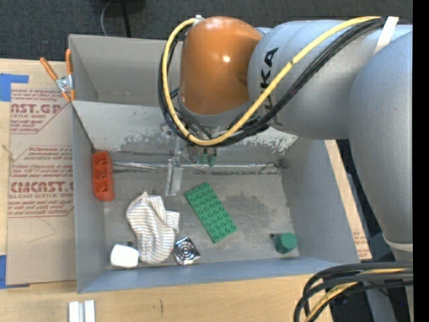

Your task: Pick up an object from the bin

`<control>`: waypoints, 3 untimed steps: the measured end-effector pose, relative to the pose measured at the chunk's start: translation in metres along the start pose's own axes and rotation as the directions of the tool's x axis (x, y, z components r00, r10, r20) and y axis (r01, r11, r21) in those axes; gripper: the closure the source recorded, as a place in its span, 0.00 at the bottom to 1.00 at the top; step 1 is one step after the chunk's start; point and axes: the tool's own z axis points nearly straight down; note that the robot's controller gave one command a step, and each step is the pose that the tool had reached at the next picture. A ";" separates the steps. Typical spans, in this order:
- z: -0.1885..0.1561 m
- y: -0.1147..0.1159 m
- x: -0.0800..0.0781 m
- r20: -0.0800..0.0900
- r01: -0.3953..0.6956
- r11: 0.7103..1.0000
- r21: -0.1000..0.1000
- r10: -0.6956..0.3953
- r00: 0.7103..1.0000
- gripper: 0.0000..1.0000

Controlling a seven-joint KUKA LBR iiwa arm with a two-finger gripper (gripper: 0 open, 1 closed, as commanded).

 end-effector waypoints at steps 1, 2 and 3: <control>-0.005 -0.001 -0.001 0.007 -0.001 1.000 -0.001 0.001 1.000 0.00; 0.036 -0.003 0.010 0.012 -0.026 1.000 -0.003 0.026 1.000 0.00; 0.079 0.021 0.035 0.007 -0.034 0.999 0.000 0.034 0.999 0.00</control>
Offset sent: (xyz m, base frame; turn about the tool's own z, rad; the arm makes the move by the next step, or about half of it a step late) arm -0.0277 -0.0070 -0.0917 0.0554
